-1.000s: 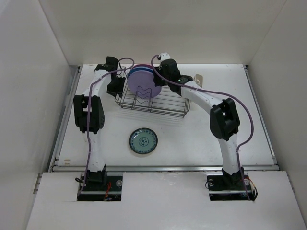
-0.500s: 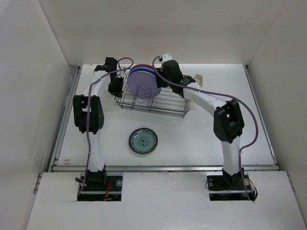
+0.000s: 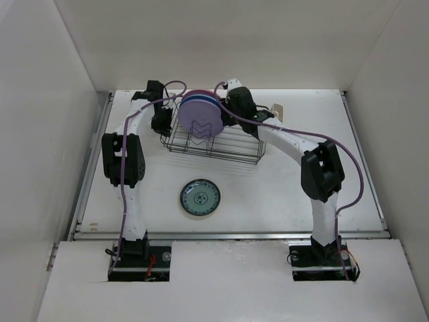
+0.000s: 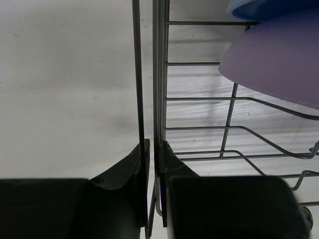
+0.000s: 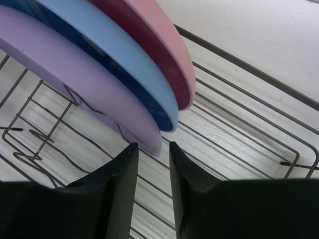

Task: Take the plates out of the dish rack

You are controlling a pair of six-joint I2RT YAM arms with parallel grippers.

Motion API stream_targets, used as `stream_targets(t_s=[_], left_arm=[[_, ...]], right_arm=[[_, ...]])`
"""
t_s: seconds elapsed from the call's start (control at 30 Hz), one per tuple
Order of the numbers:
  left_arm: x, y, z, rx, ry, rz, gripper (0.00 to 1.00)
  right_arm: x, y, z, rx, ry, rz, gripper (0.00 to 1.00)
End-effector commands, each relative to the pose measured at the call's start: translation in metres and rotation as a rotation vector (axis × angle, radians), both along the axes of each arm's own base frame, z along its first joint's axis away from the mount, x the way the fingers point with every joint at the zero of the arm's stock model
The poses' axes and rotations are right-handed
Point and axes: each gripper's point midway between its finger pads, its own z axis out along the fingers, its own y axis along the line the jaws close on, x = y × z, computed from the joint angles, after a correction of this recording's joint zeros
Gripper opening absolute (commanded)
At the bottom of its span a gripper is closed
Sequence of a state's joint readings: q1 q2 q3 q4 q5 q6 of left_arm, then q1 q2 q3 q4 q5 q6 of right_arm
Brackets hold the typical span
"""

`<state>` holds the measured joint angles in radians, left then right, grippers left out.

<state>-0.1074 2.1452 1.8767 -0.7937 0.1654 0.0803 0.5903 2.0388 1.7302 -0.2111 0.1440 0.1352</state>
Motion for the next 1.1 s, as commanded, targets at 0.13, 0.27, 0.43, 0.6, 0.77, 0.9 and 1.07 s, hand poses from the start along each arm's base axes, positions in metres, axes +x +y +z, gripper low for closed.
stream_targets(t_s=[0.13, 0.27, 0.43, 0.6, 0.77, 0.9, 1.07], left_arm=[[-0.016, 0.009, 0.003, 0.035, 0.039, 0.021, 0.0], [-0.017, 0.007, 0.003, 0.026, 0.04, 0.018, 0.0], [-0.022, 0.001, -0.003, -0.01, 0.074, 0.015, 0.0], [-0.025, -0.003, -0.003, -0.035, 0.088, 0.027, 0.0], [-0.028, -0.006, -0.005, -0.054, 0.105, 0.055, 0.0], [-0.026, -0.009, -0.004, -0.071, 0.1, 0.069, 0.0], [-0.026, -0.01, -0.004, -0.074, 0.102, 0.077, 0.0]], right_arm=[[0.014, 0.021, 0.028, 0.079, -0.07, 0.036, 0.32], [0.02, 0.025, 0.027, 0.082, -0.075, 0.036, 0.3], [0.028, 0.027, 0.023, 0.071, -0.083, 0.028, 0.19], [0.028, 0.018, 0.05, 0.026, -0.151, 0.031, 0.0], [0.02, -0.002, 0.108, 0.031, -0.292, -0.032, 0.0], [0.002, -0.017, 0.166, 0.083, -0.407, -0.043, 0.0], [-0.014, -0.023, 0.169, 0.065, -0.412, -0.027, 0.0]])
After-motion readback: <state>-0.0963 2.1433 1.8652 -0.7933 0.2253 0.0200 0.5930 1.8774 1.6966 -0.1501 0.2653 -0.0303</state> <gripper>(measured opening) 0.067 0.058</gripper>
